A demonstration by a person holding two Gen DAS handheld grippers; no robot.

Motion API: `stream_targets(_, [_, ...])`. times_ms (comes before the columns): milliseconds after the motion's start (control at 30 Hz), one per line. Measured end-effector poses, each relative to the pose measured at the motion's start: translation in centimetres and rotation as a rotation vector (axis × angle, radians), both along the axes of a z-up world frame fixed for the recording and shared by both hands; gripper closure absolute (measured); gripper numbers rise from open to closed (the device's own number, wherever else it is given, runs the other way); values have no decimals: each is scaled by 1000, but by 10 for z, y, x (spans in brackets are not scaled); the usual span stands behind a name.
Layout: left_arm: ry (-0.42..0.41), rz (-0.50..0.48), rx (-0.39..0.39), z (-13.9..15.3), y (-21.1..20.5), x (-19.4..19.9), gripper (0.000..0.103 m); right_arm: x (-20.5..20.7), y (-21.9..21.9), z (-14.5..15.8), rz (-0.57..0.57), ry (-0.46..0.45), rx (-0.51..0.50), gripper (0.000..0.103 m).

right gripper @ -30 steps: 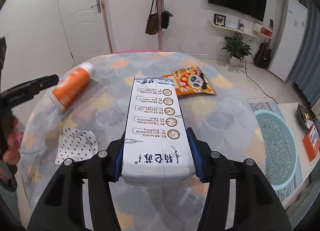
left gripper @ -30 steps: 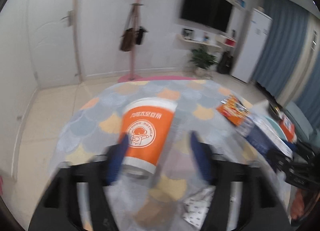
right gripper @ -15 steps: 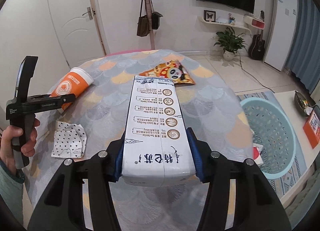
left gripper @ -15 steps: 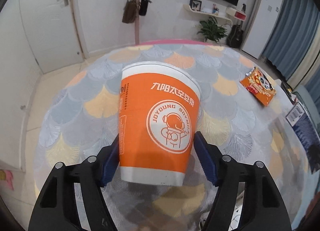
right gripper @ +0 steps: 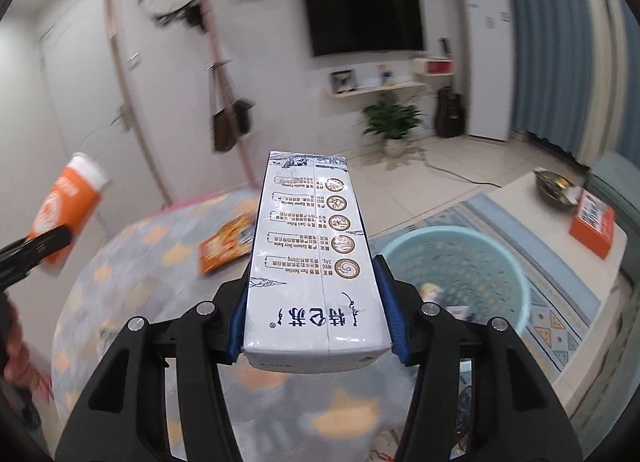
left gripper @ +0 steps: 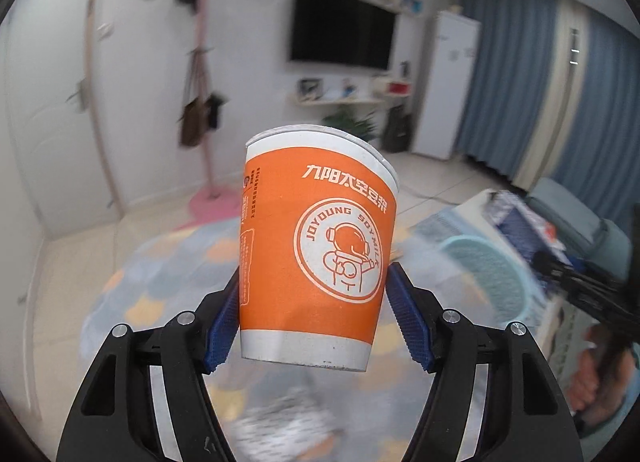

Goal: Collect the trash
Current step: 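Lift and carry the orange cup and milk carton over the light blue basket, then open both grippers to drop the items into the basket, then withdraw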

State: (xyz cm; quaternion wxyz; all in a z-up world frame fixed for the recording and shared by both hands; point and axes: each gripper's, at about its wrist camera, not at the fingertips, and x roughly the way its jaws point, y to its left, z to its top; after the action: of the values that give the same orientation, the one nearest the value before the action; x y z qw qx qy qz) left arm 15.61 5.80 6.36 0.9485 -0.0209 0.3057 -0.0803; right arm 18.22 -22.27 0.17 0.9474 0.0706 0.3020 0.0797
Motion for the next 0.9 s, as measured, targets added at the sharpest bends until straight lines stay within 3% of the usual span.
stream_targets(167, [-27, -147, 0, 15, -75, 6, 36, 22, -59, -7, -127, 39, 58, 52])
stream_targets(367, [-8, -240, 24, 3, -146, 24, 36, 67, -113, -40, -267, 166, 78, 52])
stream_targets(533, [39, -277, 12, -14, -178, 46, 36, 95, -143, -74, -317, 265, 121, 52])
stream_targets(900, [156, -308, 13, -64, -246, 106, 36, 121, -165, -119, -362, 366, 141, 50])
